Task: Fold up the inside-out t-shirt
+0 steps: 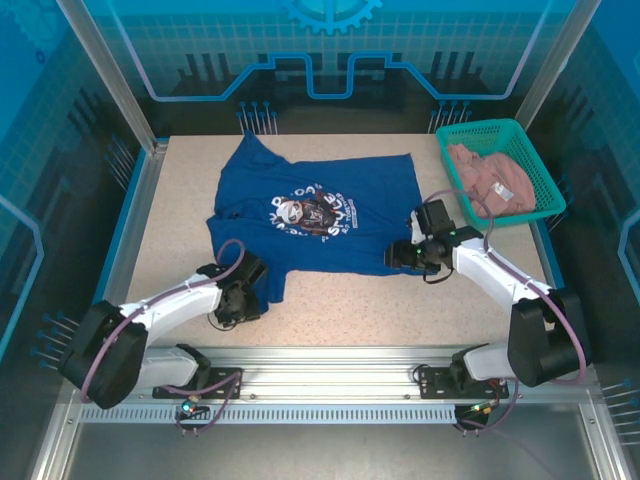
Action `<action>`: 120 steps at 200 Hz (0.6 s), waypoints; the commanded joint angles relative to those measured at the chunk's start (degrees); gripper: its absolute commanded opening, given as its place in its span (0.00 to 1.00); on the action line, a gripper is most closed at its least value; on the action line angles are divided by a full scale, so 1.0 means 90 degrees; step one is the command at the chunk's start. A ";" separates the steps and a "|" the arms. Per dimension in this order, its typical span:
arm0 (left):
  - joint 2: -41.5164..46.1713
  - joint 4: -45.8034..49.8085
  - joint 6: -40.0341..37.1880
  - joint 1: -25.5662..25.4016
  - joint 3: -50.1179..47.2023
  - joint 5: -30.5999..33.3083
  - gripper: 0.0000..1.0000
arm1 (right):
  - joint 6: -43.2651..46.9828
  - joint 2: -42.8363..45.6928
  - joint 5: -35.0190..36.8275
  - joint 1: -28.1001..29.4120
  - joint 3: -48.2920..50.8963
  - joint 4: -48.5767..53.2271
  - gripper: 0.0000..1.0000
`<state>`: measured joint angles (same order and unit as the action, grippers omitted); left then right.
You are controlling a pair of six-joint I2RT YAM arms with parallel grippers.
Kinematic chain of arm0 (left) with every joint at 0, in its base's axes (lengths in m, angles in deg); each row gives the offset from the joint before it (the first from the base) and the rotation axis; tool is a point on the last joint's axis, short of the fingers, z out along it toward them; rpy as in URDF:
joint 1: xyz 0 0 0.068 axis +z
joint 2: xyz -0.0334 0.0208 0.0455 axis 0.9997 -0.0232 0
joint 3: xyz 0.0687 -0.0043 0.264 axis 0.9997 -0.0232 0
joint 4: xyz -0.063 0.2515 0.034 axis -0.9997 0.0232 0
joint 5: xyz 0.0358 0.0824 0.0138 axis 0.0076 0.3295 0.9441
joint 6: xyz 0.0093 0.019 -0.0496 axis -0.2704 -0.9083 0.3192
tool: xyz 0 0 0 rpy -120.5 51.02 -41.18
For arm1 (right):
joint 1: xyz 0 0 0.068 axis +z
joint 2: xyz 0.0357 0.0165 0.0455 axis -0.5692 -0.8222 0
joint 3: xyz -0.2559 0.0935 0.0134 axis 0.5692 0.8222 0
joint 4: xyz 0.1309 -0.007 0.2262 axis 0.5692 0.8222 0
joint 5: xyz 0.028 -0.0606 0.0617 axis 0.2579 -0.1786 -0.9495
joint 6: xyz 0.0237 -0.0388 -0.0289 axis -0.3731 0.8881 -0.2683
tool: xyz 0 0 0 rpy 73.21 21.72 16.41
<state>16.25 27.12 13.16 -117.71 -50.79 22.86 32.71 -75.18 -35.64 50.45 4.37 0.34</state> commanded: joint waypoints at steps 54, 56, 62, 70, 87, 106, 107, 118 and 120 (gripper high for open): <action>-0.0107 -0.1008 -0.0199 -0.0258 -0.0207 -0.0012 0.00 | -0.0182 0.0083 0.0493 -0.1338 0.0471 0.0489 0.71; -0.0092 -0.1008 -0.0204 -0.0260 -0.0195 -0.0009 0.00 | -0.0184 0.0070 0.0494 -0.1381 0.0489 0.0485 0.71; -0.0058 -0.1021 -0.0231 -0.0257 -0.0197 -0.0008 0.00 | -0.0183 0.0025 0.0494 -0.1506 0.0537 0.0470 0.70; 0.0001 -0.1027 -0.0249 -0.0253 -0.0187 0.0001 0.00 | -0.0215 -0.0044 0.0508 -0.1645 0.0573 0.0472 0.70; 0.0175 -0.1047 -0.0295 -0.0260 -0.0170 0.0016 0.00 | -0.0200 -0.0247 0.0396 -0.1750 0.0541 0.0501 0.70; 0.0320 -0.1001 -0.0386 -0.0260 -0.0096 0.0021 0.00 | -0.0246 -0.0463 0.0406 -0.1750 0.0490 0.0533 0.69; 0.0328 -0.1000 -0.0393 -0.0260 -0.0093 0.0021 0.00 | -0.0248 -0.0474 0.0406 -0.1750 0.0484 0.0533 0.69; 0.0374 -0.0993 -0.0443 -0.0259 -0.0052 0.0002 0.00 | -0.0243 -0.0600 0.0390 -0.1758 0.0401 0.0503 0.67; 0.0382 -0.0997 -0.0448 -0.0253 -0.0051 -0.0006 0.00 | -0.0241 -0.0628 0.0392 -0.1759 0.0386 0.0484 0.67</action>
<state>18.26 25.17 11.06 -119.28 -51.32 25.37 31.55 -78.65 -31.81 35.12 9.01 3.44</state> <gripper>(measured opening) 0.054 0.683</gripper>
